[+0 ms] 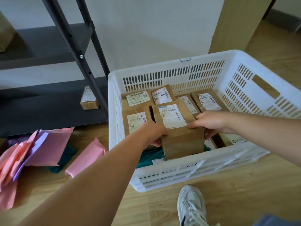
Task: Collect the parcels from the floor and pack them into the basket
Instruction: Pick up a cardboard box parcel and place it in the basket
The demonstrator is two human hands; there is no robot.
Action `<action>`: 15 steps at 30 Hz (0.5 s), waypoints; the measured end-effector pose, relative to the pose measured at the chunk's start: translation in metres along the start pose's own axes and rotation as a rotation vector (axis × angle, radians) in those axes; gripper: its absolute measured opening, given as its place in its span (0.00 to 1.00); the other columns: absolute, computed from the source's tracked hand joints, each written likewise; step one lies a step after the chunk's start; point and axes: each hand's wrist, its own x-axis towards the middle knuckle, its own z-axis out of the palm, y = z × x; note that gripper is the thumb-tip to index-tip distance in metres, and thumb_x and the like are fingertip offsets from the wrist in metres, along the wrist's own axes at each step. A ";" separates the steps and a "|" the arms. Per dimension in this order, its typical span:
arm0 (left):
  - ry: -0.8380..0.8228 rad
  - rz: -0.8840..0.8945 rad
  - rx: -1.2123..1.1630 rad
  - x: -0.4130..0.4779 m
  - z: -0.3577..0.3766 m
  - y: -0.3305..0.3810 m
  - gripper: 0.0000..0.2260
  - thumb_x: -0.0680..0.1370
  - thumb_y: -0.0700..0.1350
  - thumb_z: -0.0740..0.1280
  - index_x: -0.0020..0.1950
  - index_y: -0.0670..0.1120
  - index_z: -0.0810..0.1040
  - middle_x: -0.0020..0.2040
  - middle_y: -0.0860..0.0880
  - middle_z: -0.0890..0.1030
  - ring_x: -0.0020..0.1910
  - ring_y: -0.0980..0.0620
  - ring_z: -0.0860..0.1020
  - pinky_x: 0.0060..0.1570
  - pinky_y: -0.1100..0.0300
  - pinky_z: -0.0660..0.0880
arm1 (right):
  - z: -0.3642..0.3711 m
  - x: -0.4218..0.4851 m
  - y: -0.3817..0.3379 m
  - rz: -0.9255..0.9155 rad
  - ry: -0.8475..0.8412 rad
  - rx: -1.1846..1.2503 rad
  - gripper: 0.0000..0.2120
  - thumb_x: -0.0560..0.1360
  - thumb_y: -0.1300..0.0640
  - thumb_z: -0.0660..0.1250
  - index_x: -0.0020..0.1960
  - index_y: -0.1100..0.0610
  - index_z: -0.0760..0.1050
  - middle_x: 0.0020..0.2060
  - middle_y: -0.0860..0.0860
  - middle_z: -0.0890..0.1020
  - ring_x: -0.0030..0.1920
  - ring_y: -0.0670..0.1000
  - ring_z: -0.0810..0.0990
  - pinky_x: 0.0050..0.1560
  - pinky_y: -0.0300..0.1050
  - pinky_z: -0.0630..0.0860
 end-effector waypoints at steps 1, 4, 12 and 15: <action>0.004 0.003 0.000 0.000 -0.001 0.001 0.09 0.76 0.40 0.67 0.53 0.38 0.79 0.46 0.42 0.85 0.43 0.47 0.85 0.48 0.54 0.82 | -0.001 0.000 0.000 0.001 0.003 -0.003 0.13 0.77 0.48 0.68 0.52 0.57 0.78 0.48 0.55 0.84 0.50 0.56 0.83 0.51 0.50 0.81; 0.007 0.003 -0.018 -0.002 -0.001 0.004 0.08 0.76 0.40 0.67 0.51 0.38 0.80 0.46 0.41 0.85 0.44 0.46 0.85 0.47 0.55 0.82 | -0.006 -0.001 0.000 0.005 0.010 0.026 0.12 0.76 0.48 0.68 0.52 0.57 0.78 0.49 0.56 0.83 0.51 0.58 0.83 0.53 0.53 0.81; -0.083 0.026 -0.070 -0.014 0.029 0.028 0.09 0.76 0.41 0.67 0.49 0.36 0.79 0.41 0.39 0.82 0.37 0.46 0.81 0.47 0.54 0.82 | -0.042 -0.023 0.013 0.083 0.025 0.012 0.17 0.75 0.48 0.66 0.56 0.59 0.80 0.46 0.57 0.84 0.44 0.56 0.81 0.48 0.50 0.80; -0.109 0.055 -0.095 -0.015 0.041 0.043 0.11 0.78 0.44 0.67 0.51 0.35 0.79 0.42 0.40 0.81 0.36 0.47 0.81 0.42 0.57 0.82 | -0.064 -0.036 0.020 0.107 0.071 0.018 0.17 0.73 0.47 0.68 0.55 0.59 0.81 0.45 0.56 0.82 0.44 0.56 0.79 0.44 0.48 0.78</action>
